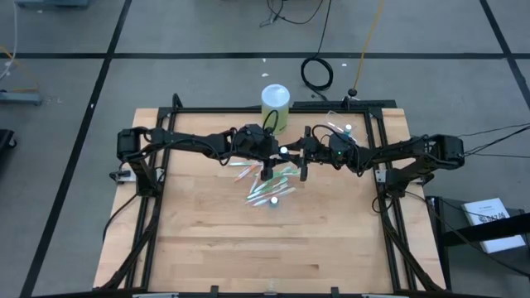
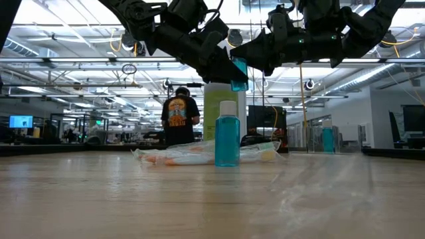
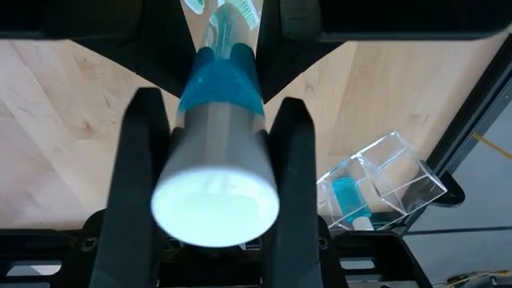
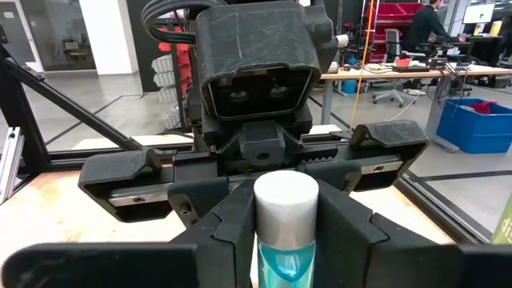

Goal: Pick & Place toothbrushing station
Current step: Put the blue mouthwash bottle into the transparent organizer

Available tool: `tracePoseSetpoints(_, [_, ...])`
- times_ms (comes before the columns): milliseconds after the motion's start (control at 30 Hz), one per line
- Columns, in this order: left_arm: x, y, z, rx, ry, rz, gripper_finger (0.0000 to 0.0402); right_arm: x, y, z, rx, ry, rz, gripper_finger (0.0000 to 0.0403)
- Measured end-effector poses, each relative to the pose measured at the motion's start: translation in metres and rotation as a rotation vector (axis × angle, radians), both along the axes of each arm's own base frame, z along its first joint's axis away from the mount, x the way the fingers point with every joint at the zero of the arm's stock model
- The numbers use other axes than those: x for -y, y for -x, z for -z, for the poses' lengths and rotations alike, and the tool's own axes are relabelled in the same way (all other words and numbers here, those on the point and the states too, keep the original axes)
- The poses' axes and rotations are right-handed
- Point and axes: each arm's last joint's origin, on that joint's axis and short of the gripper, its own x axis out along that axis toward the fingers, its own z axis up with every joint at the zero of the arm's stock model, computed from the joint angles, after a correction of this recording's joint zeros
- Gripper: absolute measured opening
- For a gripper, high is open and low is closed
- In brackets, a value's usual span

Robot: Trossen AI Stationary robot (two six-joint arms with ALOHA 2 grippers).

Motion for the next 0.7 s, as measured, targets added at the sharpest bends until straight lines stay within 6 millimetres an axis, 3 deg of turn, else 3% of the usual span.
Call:
tracePoseSetpoints(200, [0.003,-0.001,0.000,-0.001,0.033,-0.011,0.0135,0.000,0.000,0.000,0.001,-0.001,-0.001,0.0100])
tracePoseSetpoints(567, [0.003,0.000,0.000,-0.003,0.038,-0.013,0.0275,0.000,0.001,-0.001,-0.001,-0.001,0.002,0.0099])
tracePoseSetpoints(700, [0.003,0.003,-0.010,0.025,0.007,-0.002,0.0306,0.004,0.007,-0.005,-0.032,-0.007,0.019,0.0099])
